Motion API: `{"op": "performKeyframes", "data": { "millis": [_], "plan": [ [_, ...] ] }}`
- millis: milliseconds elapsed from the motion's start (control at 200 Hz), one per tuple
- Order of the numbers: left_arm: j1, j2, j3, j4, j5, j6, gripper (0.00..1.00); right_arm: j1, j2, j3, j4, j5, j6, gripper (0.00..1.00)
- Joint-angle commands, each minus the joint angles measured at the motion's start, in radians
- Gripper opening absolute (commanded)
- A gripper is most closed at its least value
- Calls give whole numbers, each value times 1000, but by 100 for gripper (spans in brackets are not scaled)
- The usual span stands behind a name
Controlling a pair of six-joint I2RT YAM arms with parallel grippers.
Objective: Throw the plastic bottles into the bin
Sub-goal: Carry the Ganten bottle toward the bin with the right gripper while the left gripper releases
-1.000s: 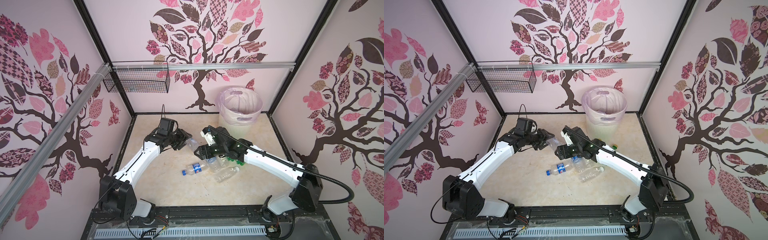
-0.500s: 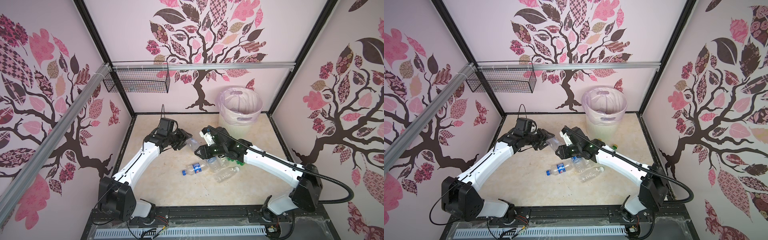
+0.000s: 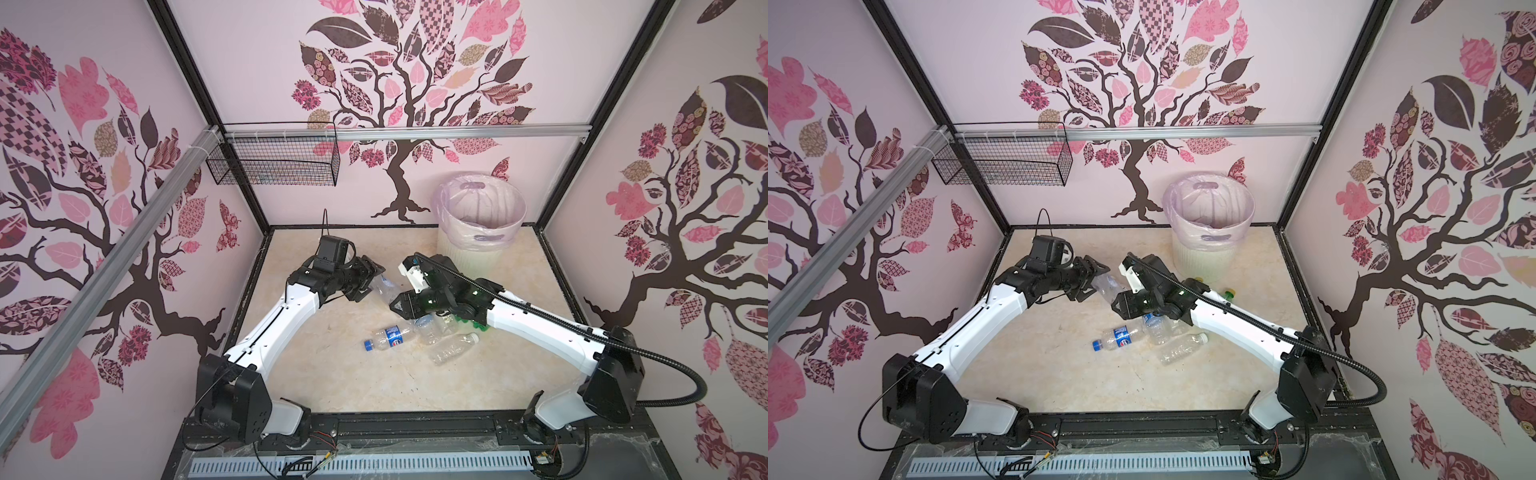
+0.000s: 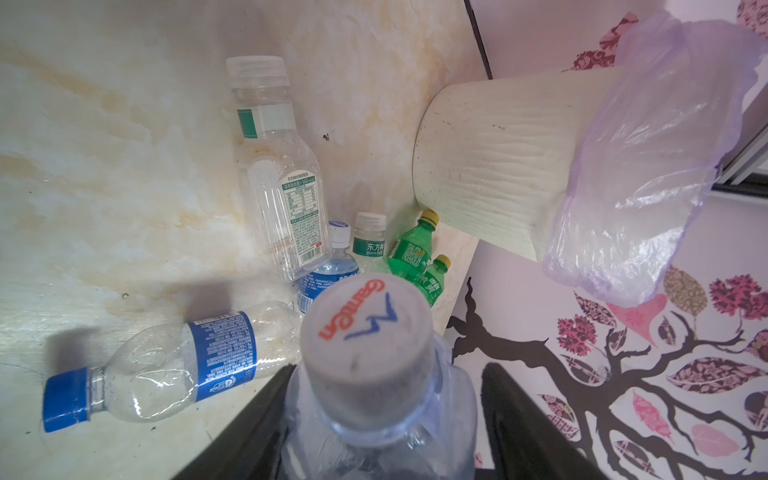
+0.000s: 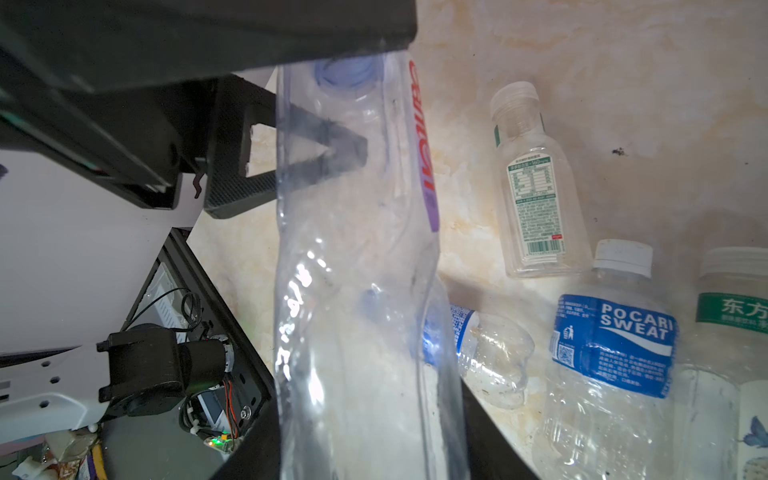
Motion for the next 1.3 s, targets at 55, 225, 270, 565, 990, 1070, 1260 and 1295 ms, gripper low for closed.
{"op": "performKeyframes", "data": {
  "millis": [55,225,270,565,990,1070,1260,1295],
  "plan": [
    [0,-33,9,-27,-23,9,82,3,31,56,-48,44,-32,44],
    [20,-61,28,-49,-19,14,90,1,47,102,-93,72,-34,44],
    [28,-68,35,-50,-13,19,96,0,47,112,-103,91,-38,43],
    [32,-73,174,-87,33,75,97,-49,44,221,-178,151,-54,43],
    [-40,-19,393,-49,68,143,97,-195,51,424,-260,319,-191,44],
    [-59,-16,417,-35,61,159,97,-219,55,457,-256,346,-195,45],
    [-95,6,464,-17,64,171,97,-271,55,510,-230,396,-189,44],
    [-102,11,477,-14,64,175,97,-280,53,519,-228,405,-184,44]
  ]
}}
